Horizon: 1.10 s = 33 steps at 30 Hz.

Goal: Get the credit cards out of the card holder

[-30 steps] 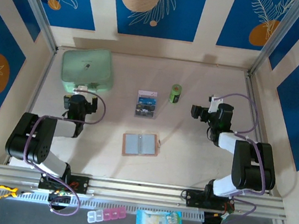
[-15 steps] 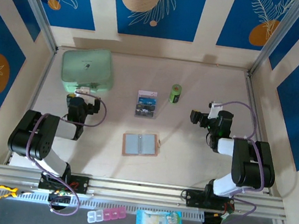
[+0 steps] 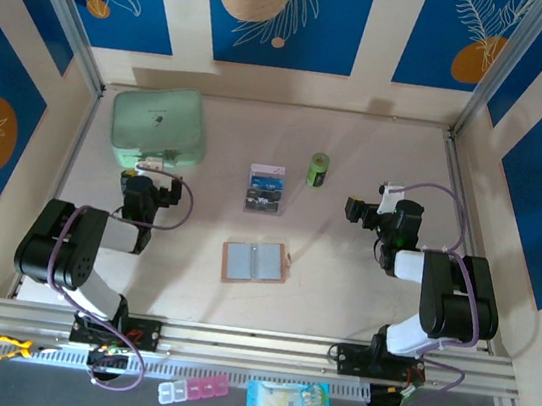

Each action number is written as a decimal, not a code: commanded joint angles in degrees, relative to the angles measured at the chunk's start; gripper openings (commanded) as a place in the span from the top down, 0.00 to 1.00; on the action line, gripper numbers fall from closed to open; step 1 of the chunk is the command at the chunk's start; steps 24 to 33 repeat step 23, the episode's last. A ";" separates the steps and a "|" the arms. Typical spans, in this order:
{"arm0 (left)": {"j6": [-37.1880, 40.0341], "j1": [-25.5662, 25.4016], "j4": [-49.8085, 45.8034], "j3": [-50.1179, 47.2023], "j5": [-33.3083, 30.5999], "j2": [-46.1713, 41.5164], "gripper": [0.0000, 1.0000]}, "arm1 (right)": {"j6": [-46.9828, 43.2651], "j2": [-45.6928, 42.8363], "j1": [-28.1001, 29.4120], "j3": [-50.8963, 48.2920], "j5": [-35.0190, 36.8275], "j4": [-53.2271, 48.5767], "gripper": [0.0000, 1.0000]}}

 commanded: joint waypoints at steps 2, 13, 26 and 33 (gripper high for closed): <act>0.83 0.44 1.91 0.00 1.01 0.53 0.00 | 0.19 -0.03 0.27 -0.27 0.60 2.42 0.01; 0.87 0.47 2.14 -0.14 1.10 0.44 0.00 | 0.19 -0.03 0.27 -0.19 0.66 2.36 0.01; 0.92 0.41 2.23 -0.18 1.10 0.44 0.00 | 0.45 -0.08 -0.08 -0.28 -0.03 2.46 0.01; 0.92 0.41 2.23 -0.18 1.10 0.44 0.00 | 0.45 -0.08 -0.08 -0.28 -0.03 2.46 0.01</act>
